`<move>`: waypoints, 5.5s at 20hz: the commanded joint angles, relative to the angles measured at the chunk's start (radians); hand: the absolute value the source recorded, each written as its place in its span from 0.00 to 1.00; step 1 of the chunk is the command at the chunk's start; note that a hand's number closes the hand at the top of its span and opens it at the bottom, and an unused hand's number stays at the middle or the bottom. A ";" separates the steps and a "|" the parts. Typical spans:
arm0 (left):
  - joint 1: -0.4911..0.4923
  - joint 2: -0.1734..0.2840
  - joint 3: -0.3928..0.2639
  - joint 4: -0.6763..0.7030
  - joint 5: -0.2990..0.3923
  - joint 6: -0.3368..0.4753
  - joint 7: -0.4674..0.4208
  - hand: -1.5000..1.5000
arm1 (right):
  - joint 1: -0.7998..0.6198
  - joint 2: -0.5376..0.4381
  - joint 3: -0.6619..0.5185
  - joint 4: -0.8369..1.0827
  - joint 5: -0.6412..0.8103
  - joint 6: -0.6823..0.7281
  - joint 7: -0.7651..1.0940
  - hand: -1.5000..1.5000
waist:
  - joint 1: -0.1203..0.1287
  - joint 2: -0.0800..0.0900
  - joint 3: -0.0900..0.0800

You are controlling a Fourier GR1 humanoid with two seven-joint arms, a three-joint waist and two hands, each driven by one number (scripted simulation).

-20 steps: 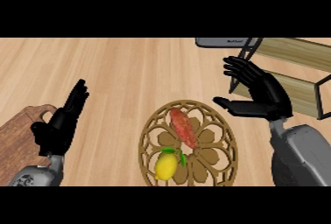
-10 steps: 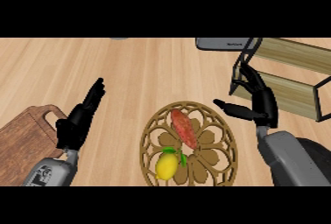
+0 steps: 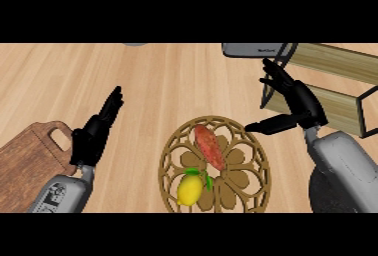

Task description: Pick the sweet potato from the placemat and place it in the tiered shelf

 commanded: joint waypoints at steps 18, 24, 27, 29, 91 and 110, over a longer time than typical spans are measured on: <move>0.005 -0.024 0.034 -0.043 -0.030 -0.027 0.029 0.50 | -0.230 -0.072 0.240 -0.389 0.234 0.338 0.808 0.00 | 0.003 0.001 0.001; 0.076 -0.014 0.056 -0.088 -0.033 -0.077 0.005 0.50 | -0.199 0.030 0.184 -0.456 0.321 0.362 0.898 0.00 | 0.006 0.002 0.002; 0.017 -0.046 0.080 0.024 -0.059 -0.075 -0.031 0.50 | -0.172 0.034 0.142 -0.544 0.338 0.421 0.954 0.00 | 0.000 0.002 0.001; 0.003 -0.080 0.065 0.058 -0.085 -0.050 -0.046 0.50 | -0.147 0.085 0.191 -0.522 0.422 0.384 0.950 0.00 | -0.001 0.002 0.001; 0.074 -0.165 0.192 -0.070 -0.196 -0.216 0.005 0.50 | 0.036 0.407 -0.002 -0.074 1.016 0.547 0.531 1.00 | 0.007 0.003 0.002; 0.014 -0.186 0.206 -0.025 -0.204 -0.207 0.027 0.50 | 0.152 0.452 0.163 -0.265 1.179 0.075 1.133 1.00 | 0.012 -0.003 0.002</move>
